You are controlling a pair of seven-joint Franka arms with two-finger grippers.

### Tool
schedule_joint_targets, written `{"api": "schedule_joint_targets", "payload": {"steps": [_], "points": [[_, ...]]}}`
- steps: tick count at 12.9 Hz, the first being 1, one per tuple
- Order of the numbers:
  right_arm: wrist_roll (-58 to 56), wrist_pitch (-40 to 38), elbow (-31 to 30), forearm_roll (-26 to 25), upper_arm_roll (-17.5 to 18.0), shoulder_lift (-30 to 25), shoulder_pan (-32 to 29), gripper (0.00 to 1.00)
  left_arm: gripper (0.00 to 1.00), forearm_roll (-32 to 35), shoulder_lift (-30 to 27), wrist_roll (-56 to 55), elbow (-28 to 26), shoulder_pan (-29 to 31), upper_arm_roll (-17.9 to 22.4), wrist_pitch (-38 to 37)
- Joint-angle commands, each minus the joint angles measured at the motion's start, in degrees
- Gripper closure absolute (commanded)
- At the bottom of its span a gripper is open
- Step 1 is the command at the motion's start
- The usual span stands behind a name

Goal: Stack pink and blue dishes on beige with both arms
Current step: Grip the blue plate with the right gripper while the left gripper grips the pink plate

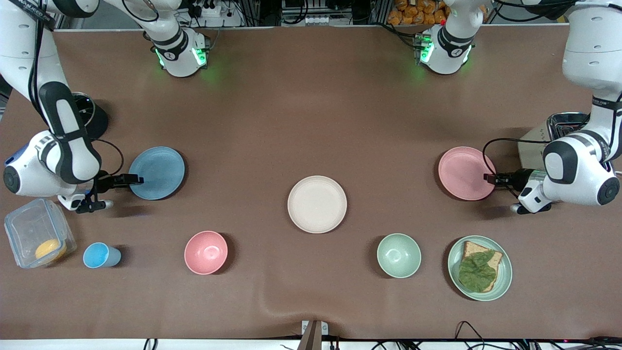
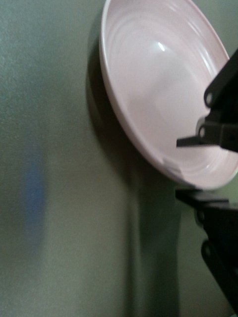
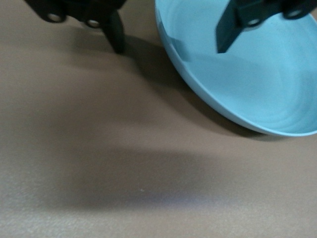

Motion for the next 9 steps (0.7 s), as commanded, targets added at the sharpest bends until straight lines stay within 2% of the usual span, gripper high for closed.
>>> {"api": "schedule_joint_targets", "payload": {"steps": [1, 4, 9], "points": [[-1.54, -1.73, 0.83, 1.69, 0.57, 0.35, -0.5, 1.0, 0.99, -1.12, 0.24, 1.33, 0.64, 0.3, 0.01, 0.19], [-0.75, -2.43, 1.1, 1.69, 0.57, 0.18, -0.07, 1.0, 1.0, -1.04, -0.37, 1.07, 1.16, 0.21, 0.01, -0.42], [6.79, -17.09, 9.7, 1.07, 0.57, 0.0, 0.46, 1.0, 1.0, -0.69, -2.48, 0.71, 10.46, 0.39, 0.01, -12.36]]}}
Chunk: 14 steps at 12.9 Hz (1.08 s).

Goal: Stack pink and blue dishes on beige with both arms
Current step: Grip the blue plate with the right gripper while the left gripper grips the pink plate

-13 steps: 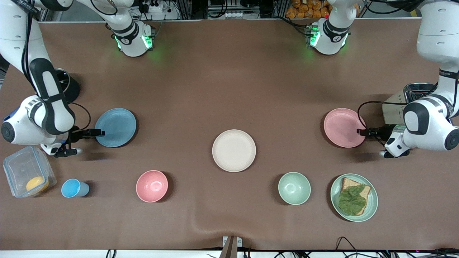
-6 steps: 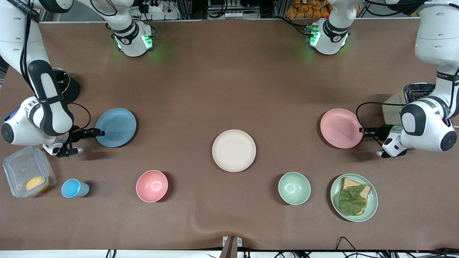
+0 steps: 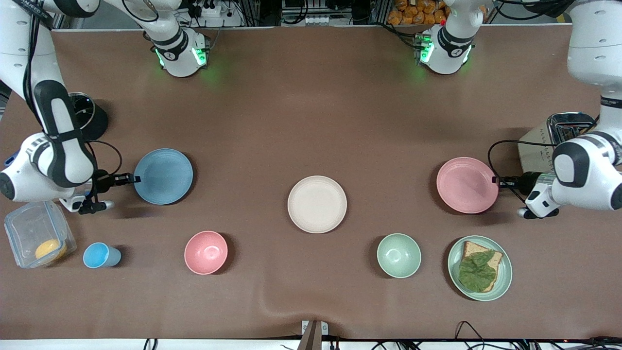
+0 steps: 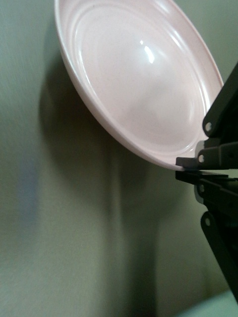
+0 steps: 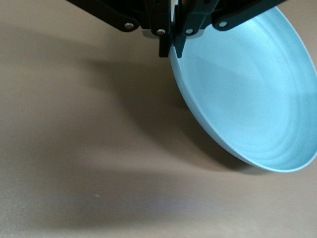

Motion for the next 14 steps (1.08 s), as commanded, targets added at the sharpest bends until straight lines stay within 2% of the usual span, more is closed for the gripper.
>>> {"api": "schedule_joint_targets", "payload": {"steps": [1, 7, 11, 14], "points": [[4.35, -7.02, 4.99, 0.57, 0.18, -0.21, 0.66, 1.0, 1.0, -0.38, -2.3, 1.19, 3.91, 0.73, 0.36, -6.09], [12.17, -18.54, 12.82, 0.48, 0.18, -0.57, 3.21, 1.0, 1.0, 1.63, -9.86, 1.11, 6.1, 1.08, 0.63, -11.46], [13.15, -18.9, 13.26, 0.39, 0.1, -0.66, 3.66, 1.0, 1.0, 2.88, -11.27, 1.11, 10.85, 2.74, 0.63, -16.55], [13.15, -18.9, 13.26, 0.39, 0.1, -0.66, 3.66, 1.0, 1.0, 4.27, -12.5, 1.2, 11.47, 2.75, 0.81, -17.18]]}}
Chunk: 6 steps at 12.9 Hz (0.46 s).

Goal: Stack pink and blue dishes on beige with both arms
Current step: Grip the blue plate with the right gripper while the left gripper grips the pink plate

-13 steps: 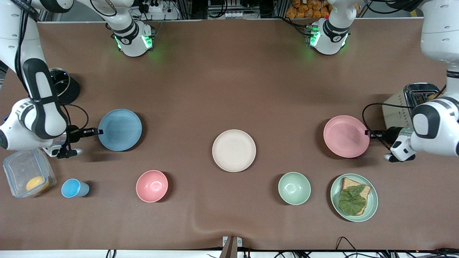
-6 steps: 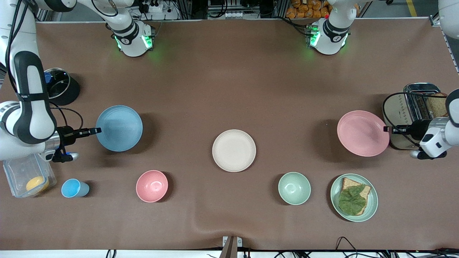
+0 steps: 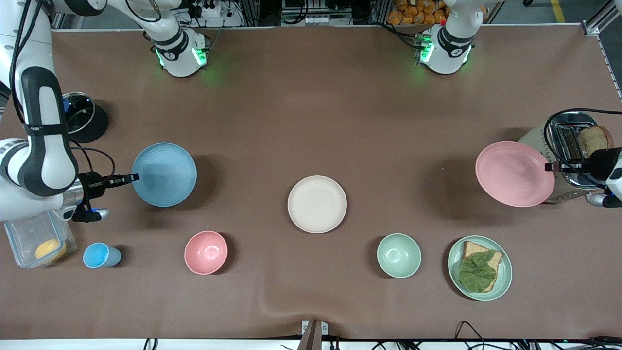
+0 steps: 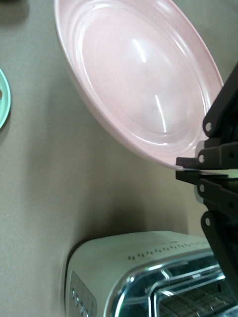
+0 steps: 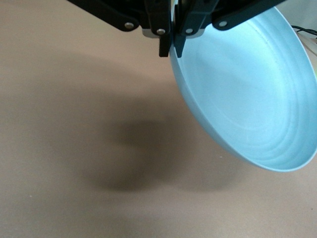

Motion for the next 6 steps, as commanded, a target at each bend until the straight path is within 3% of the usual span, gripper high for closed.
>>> {"api": "schedule_joint_targets", "payload": {"steps": [1, 6], "points": [[0.78, -1.08, 0.58, 0.31, -0.01, -0.32, -0.06, 1.0, 1.0, 2.83, -2.09, 1.2, 0.66, 0.14, -0.18, -1.5], [0.78, -0.99, 0.66, 0.31, -0.01, -0.24, -0.15, 1.0, 1.0, 2.67, -3.33, 0.94, 0.93, -0.47, -0.88, -1.5]]}}
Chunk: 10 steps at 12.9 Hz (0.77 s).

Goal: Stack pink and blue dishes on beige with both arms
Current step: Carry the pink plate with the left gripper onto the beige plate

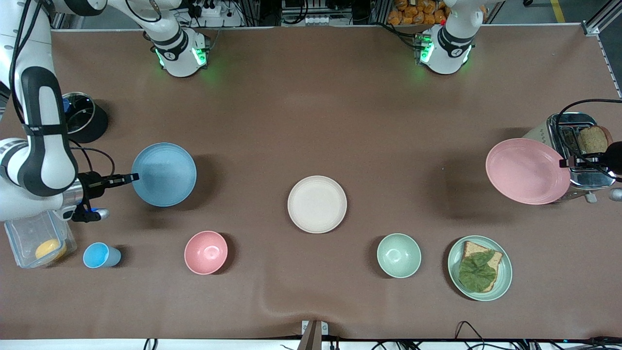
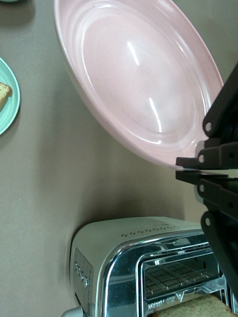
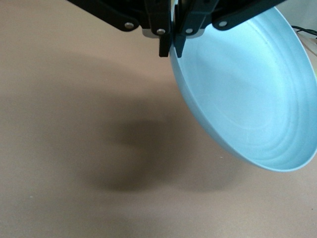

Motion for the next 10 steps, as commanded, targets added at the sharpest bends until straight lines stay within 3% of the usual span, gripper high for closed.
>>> {"api": "schedule_joint_targets", "payload": {"steps": [1, 6, 10], "points": [[0.77, -0.92, 0.56, 0.31, -0.07, -0.24, -0.15, 1.0, 1.0, -0.06, -0.72, 0.24, 0.19, -1.58, -1.94, -1.16], [0.77, -0.92, 0.65, 0.31, -0.07, -0.24, -0.15, 1.0, 1.0, -3.74, 2.35, -13.36, 0.19, -8.43, -10.82, 0.51], [0.77, -0.84, 0.65, -0.13, 0.02, -0.15, -0.23, 1.0, 1.0, -9.64, 6.39, -24.09, 0.19, -20.1, -11.27, 8.22]]}}
